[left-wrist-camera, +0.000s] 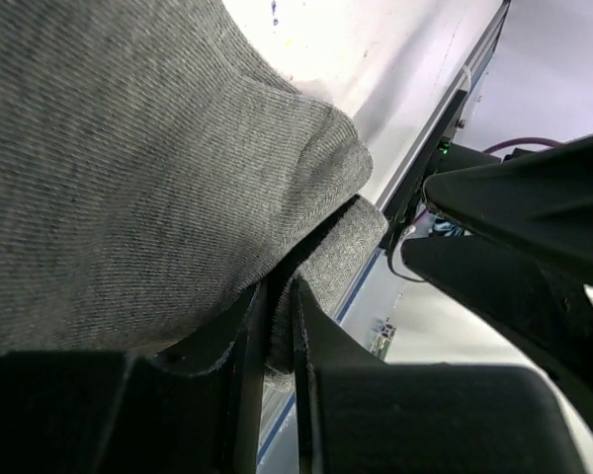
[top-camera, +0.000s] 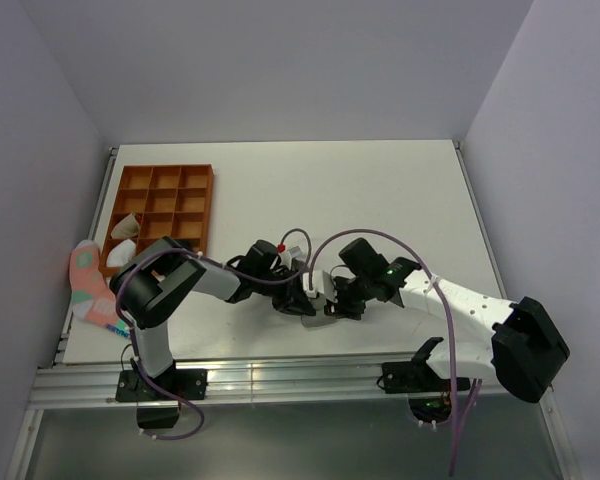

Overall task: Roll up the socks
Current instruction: Roll the sock at the center of the board.

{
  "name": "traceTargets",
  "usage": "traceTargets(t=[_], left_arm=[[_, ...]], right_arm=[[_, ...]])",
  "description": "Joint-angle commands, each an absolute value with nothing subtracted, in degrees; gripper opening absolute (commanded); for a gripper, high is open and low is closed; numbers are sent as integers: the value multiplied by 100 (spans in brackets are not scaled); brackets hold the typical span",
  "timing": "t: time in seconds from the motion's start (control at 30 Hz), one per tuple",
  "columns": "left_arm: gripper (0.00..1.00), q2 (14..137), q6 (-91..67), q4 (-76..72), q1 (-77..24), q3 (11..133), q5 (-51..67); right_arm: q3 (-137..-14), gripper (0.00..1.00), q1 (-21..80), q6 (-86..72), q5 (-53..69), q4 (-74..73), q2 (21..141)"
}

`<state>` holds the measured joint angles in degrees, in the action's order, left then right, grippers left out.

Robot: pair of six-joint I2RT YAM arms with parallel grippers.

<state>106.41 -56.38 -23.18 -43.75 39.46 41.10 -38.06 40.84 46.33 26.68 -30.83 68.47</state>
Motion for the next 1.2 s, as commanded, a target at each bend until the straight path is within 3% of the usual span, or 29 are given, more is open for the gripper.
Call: traceTargets(t=[0.0,0.43,0.97,1.17], left_arm=[[0,10995,-5071,-800,-4333,3823,3560],[0,11197,-4992,-650,-4280,3990,3700],[0,11373,-4983,-809,-4175,4034,3902],[10,11242,-5150,-940,-4149,3929,3876]], right_arm=[[-3727,53,4411,4579,2339,-2576,6741],[-3797,53,5405,4447,1811,-2206,7347],[-3577,53,5572,4412,1477,-2074,7813],[-3665,47,5563,4333,1608,-2215,7963]])
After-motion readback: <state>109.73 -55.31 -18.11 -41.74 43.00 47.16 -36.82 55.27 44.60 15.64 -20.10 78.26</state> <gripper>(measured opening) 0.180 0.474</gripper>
